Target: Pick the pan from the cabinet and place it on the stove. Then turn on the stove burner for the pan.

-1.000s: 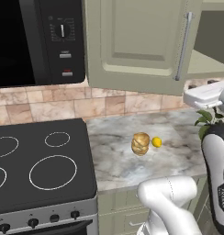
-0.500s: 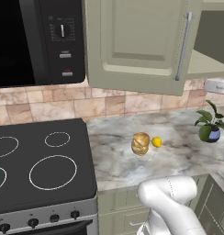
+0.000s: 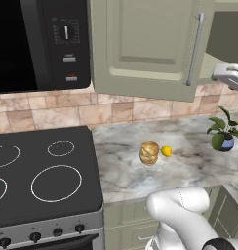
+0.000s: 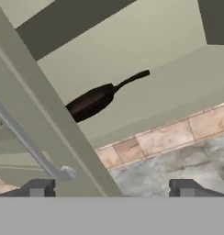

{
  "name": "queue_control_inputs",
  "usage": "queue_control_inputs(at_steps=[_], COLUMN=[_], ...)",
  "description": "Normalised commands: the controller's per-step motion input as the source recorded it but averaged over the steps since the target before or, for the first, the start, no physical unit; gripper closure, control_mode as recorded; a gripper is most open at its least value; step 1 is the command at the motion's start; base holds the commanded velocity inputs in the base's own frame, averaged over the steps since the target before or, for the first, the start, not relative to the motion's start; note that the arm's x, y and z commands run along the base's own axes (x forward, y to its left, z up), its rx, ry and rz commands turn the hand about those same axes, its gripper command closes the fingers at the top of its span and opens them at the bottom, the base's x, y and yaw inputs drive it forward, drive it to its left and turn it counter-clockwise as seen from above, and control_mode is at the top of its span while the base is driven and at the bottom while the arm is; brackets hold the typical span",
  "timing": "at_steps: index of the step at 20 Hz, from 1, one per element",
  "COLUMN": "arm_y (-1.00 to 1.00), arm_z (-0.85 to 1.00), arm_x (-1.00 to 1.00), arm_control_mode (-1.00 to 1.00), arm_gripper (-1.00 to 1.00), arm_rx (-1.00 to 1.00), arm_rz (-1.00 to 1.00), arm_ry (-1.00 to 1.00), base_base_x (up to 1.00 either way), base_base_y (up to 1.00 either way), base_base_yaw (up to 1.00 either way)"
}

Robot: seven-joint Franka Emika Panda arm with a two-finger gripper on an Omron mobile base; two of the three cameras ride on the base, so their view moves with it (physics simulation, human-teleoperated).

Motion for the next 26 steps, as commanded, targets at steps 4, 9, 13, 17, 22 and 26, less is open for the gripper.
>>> queue_control_inputs(at_steps=[4, 9, 13, 17, 22, 26], arm_y=[-0.34, -0.33, -0.09, -0.01, 0.0, 0.0], arm_z=[-0.19, -0.22, -0.14, -0.09, -0.05, 0.0], arm_x=[0.36, 0.27, 0.38, 0.5, 0.44, 0.35], arm_control_mode=[-1.0, -1.0, -1.0, -1.0, -1.0, -1.0], arm_gripper=[-1.0, -1.0, -1.0, -1.0, -1.0, -1.0], arm_rx=[0.18, 0.18, 0.16, 0.14, 0.11, 0.08], arm_rz=[0.0, 0.0, 0.0, 0.0, 0.0, 0.0], arm_ry=[0.04, 0.02, 0.01, 0.02, 0.01, 0.02], base_base_x=[0.0, 0.0, 0.0, 0.0, 0.0, 0.0], base_base_y=[0.0, 0.0, 0.0, 0.0, 0.0, 0.0], base_base_yaw=[0.0, 0.0, 0.0, 0.0, 0.0, 0.0])
